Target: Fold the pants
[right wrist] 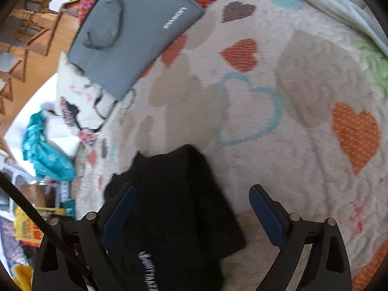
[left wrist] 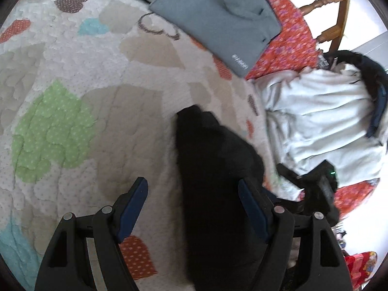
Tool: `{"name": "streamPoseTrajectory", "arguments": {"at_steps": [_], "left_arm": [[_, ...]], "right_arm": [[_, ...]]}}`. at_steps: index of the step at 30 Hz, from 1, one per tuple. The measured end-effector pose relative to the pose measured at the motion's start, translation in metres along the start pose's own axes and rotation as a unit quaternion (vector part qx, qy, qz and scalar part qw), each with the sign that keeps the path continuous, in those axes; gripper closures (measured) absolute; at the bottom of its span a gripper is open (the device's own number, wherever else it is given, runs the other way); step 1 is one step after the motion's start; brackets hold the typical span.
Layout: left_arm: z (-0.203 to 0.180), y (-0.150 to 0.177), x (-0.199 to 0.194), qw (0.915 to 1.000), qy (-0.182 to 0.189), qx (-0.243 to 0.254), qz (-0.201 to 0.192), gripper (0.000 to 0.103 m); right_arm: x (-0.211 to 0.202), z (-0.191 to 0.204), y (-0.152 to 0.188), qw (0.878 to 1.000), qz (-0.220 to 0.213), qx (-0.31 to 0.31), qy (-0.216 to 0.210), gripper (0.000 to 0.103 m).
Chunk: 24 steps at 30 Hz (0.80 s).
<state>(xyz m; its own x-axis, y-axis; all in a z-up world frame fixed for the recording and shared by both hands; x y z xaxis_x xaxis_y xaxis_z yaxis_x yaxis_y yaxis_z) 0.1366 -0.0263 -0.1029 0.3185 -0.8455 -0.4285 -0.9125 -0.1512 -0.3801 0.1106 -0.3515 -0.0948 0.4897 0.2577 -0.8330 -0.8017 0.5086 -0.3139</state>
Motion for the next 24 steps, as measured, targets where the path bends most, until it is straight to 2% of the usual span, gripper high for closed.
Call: {"name": "streamPoseTrajectory", "arguments": {"at_steps": [3, 6, 8, 10, 11, 12, 13, 14, 15, 16, 20, 24], "left_arm": [[-0.005, 0.003, 0.009, 0.9997, 0.015, 0.006, 0.018, 0.027], [-0.005, 0.009, 0.03, 0.9984, 0.029, 0.004, 0.049, 0.026], [-0.01, 0.011, 0.042, 0.998, 0.025, 0.02, 0.055, 0.019], [-0.021, 0.012, 0.051, 0.997, 0.022, 0.043, 0.061, 0.018], [-0.027, 0.014, 0.055, 0.9964, 0.008, 0.055, 0.064, 0.018], [-0.03, 0.015, 0.055, 0.9961, 0.004, 0.062, 0.063, 0.024], [-0.033, 0.016, 0.053, 0.9958, 0.001, 0.068, 0.061, 0.034], [-0.035, 0.015, 0.048, 0.9961, 0.008, 0.065, 0.058, 0.04], [-0.036, 0.014, 0.043, 0.9966, 0.018, 0.058, 0.055, 0.052], [-0.04, 0.011, 0.036, 0.9969, 0.031, 0.052, 0.05, 0.056], [-0.058, 0.001, 0.008, 0.9969, 0.026, 0.073, 0.018, 0.056], [-0.063, -0.024, -0.012, 0.9972, 0.017, 0.072, -0.008, 0.056]], "right_arm": [[0.013, 0.003, 0.005, 1.0, 0.023, -0.007, 0.006, 0.005], [0.018, 0.008, 0.006, 1.0, 0.022, -0.012, -0.013, 0.005], [0.025, 0.015, 0.008, 0.999, 0.035, -0.019, -0.036, 0.004], [0.029, 0.024, 0.012, 0.998, 0.032, -0.045, -0.024, 0.005], [0.029, 0.032, 0.016, 0.997, 0.03, -0.067, -0.02, 0.011], [0.03, 0.038, 0.021, 0.996, 0.039, -0.082, -0.027, 0.018], [0.031, 0.047, 0.028, 0.994, 0.041, -0.098, -0.026, 0.03], [0.028, 0.05, 0.031, 0.994, 0.031, -0.102, -0.019, 0.033], [0.026, 0.055, 0.034, 0.993, 0.025, -0.113, -0.01, 0.036], [0.022, 0.061, 0.037, 0.992, 0.019, -0.126, -0.007, 0.04], [-0.004, 0.094, 0.045, 0.984, -0.014, -0.175, -0.013, 0.046], [-0.011, 0.12, 0.037, 0.981, -0.021, -0.187, -0.038, 0.047]]}}
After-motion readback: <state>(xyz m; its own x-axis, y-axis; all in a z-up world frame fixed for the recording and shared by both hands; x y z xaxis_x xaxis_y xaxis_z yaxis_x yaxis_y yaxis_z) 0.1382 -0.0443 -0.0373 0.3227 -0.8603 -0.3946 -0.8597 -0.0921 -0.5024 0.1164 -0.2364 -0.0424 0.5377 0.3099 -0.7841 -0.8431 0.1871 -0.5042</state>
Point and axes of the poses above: each gripper's, at about its wrist camera, not at the fingertips, and x roughly the way its jaws point, z to its left, y to its underside, the point moved 2 cm from there along x, roughly the way its jaws point, and after that the axes turned 14 degrees about y, right-handed, at the moved point
